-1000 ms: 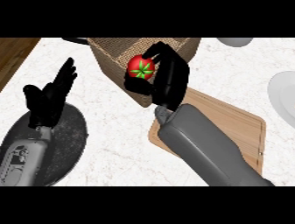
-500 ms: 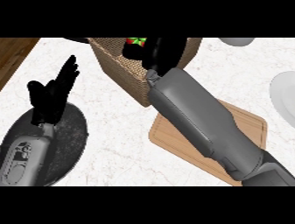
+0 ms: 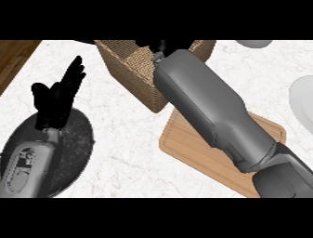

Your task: Pick the tomato from the cutting board and place it in the basket

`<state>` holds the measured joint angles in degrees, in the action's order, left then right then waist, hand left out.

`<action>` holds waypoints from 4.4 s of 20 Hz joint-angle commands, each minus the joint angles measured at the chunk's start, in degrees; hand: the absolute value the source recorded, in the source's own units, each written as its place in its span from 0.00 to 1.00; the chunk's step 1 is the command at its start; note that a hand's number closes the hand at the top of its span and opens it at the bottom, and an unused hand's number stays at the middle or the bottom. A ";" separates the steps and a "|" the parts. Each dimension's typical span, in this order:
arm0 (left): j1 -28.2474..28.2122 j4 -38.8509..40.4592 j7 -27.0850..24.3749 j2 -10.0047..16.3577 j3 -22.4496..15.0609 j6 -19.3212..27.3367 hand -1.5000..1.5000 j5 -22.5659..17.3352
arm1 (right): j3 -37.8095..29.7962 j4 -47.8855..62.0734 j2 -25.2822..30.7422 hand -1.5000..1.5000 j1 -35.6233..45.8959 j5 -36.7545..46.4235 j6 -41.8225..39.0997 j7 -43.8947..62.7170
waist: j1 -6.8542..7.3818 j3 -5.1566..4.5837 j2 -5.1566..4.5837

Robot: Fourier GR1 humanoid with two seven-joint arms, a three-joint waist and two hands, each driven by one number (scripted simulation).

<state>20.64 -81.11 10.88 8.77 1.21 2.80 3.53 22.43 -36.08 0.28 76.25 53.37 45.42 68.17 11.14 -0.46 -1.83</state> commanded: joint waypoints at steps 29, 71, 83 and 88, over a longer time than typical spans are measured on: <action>-2.61 0.71 -2.39 0.10 1.43 -0.09 0.50 -0.60 | 17.58 21.50 -0.28 1.00 11.03 -2.88 -21.14 1.75 | -2.38 0.15 0.28; -1.14 -0.37 -0.28 0.72 2.52 0.46 0.50 -0.39 | 18.17 19.42 -0.26 1.00 2.47 -18.64 -35.21 1.31 | -3.01 0.34 0.03; -1.50 -0.33 -0.63 0.04 2.15 0.24 0.50 -0.52 | 16.37 21.44 -0.26 1.00 1.05 -23.36 -35.58 2.72 | -4.31 0.34 0.26; -1.98 2.11 -2.66 3.08 5.18 -1.59 0.50 -1.88 | 16.94 19.88 -0.26 0.00 0.43 -24.13 -32.66 6.61 | -4.63 0.30 0.45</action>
<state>19.20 -80.48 9.73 10.48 4.84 2.34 2.55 39.23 -14.98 0.43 75.76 29.99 11.79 64.13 6.98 -0.12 -1.63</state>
